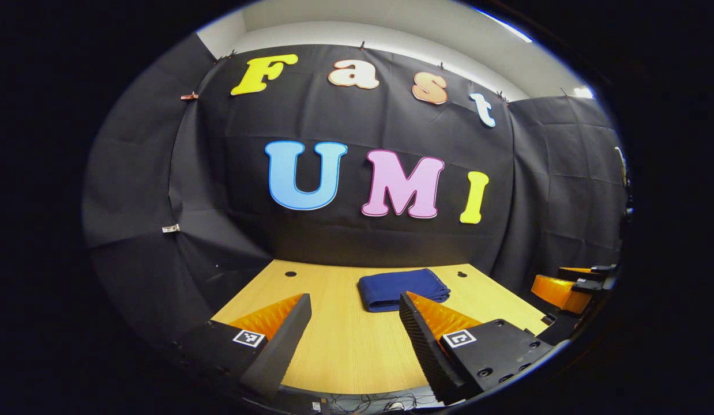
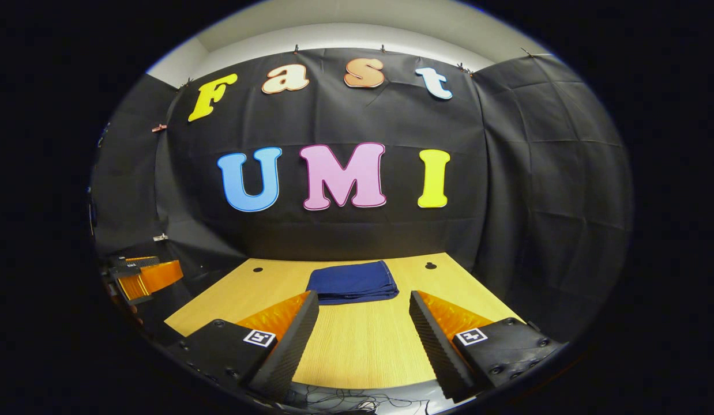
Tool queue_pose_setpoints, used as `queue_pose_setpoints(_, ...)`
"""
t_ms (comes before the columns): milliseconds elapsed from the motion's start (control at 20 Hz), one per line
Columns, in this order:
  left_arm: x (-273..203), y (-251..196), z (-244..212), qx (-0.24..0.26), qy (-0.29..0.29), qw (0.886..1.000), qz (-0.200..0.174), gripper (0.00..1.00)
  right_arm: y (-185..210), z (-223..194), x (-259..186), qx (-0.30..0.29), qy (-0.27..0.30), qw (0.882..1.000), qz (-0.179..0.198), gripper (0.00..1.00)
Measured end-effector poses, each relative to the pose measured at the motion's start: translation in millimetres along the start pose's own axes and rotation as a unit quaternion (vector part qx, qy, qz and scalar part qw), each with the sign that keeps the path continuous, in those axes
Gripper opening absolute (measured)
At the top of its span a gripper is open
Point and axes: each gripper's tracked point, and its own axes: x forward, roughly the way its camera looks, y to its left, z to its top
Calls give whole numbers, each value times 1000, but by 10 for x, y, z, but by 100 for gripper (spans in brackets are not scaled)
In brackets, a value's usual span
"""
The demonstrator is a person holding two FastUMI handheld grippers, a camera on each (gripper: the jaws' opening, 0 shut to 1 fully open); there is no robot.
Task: Grasp the waist and the cuffs of the jeans and fold them to make the two legs overlap; first hold the waist and fold one-third of the jeans toward the cuffs, then hold the cuffs and fold the remaining one-third in the same direction to finish folding.
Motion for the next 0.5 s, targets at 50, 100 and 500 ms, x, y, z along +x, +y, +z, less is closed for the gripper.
queue_pose_setpoints(50, 4, 11, -31, -1, 4, 1000, 0, 96, 2, -6, -3, 1, 0, 1000, -1, 97)
queue_pose_setpoints(100, 2, 2, -42, -2, 5, 1000, -5, 96, -2, -19, -11, 0, 1, 1000, -2, 97)
queue_pose_setpoints(500, 36, -42, -169, 28, 10, 999, -33, 96, 96, -245, -8, -66, 29, 997, 11, 96)
